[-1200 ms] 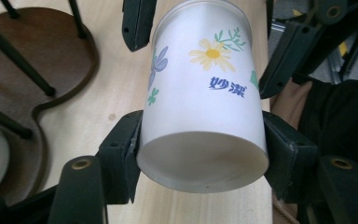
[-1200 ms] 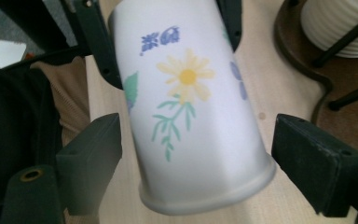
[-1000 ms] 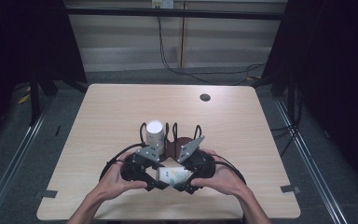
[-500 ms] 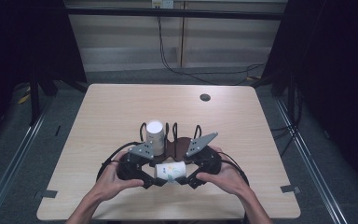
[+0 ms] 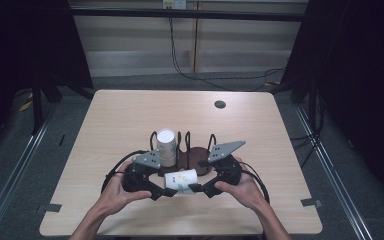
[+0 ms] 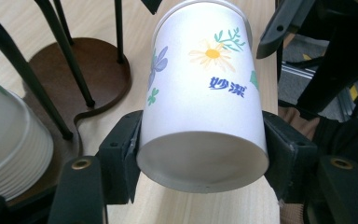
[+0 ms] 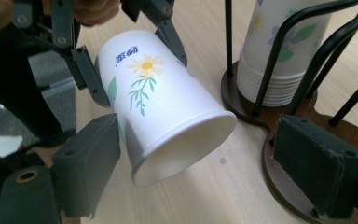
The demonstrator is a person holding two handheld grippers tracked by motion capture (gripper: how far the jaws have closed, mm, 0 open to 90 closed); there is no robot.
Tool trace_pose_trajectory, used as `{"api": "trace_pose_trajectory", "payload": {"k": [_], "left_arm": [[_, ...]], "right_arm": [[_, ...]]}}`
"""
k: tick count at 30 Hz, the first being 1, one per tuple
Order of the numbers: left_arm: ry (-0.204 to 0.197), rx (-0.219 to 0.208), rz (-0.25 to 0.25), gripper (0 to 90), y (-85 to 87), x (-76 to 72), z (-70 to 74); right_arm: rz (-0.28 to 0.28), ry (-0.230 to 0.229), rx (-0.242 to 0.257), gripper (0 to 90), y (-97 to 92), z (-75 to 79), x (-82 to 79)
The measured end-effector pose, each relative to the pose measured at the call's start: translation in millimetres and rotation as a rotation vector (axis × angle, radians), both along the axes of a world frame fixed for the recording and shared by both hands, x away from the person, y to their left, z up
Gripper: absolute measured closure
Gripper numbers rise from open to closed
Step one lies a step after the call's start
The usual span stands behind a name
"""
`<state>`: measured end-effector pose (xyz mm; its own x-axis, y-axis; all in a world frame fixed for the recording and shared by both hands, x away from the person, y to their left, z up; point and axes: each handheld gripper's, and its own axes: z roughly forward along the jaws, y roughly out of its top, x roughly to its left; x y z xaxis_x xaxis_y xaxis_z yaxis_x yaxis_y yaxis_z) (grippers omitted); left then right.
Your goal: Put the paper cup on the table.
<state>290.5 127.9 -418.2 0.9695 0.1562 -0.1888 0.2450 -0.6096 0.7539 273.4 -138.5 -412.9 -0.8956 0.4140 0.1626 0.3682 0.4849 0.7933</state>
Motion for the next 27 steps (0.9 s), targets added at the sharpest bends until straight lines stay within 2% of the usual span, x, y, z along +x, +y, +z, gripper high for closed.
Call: {"api": "trace_pose_trajectory", "payload": {"k": [1,2,4,8,9,12,15,17,22,27], "left_arm": [[-0.012,-0.001,0.000,37.4,0.2,-0.9,0.2],[-0.012,-0.001,0.000,37.4,0.2,-0.9,0.2],[-0.009,-0.013,0.011,37.4,0.3,-1.6,0.5],[-0.018,-0.027,0.013,37.4,1.0,-2.2,2.6],[-0.018,-0.029,0.011,37.4,1.1,-2.1,3.4],[-0.014,-0.050,0.017,37.4,2.3,-0.4,3.9],[-0.021,-0.059,0.019,37.4,3.5,0.5,5.2],[-0.017,-0.088,0.023,37.4,7.2,0.1,9.3],[-0.025,-0.101,0.020,37.4,9.9,-2.3,12.4],[-0.025,-0.121,0.021,37.4,10.6,-3.9,17.9]], "right_arm": [[-0.017,-0.005,0.031,14.7,-3.3,-0.4,-0.3],[-0.017,-0.005,0.031,14.7,-3.3,-0.4,-0.3],[-0.020,0.004,0.062,14.5,-5.4,-1.2,0.0],[-0.038,-0.011,0.100,14.1,-9.0,1.5,-0.6],[-0.037,-0.012,0.132,14.1,-9.9,2.2,-0.5],[-0.037,-0.007,0.159,14.1,-9.8,1.8,0.4],[-0.037,-0.006,0.159,14.0,-9.1,0.5,0.6],[-0.035,0.004,0.177,14.4,-9.6,-1.3,0.2],[-0.032,0.009,0.200,14.9,-10.5,-4.0,-1.5],[-0.008,0.019,0.255,14.7,-10.4,-1.0,0.7]]}}
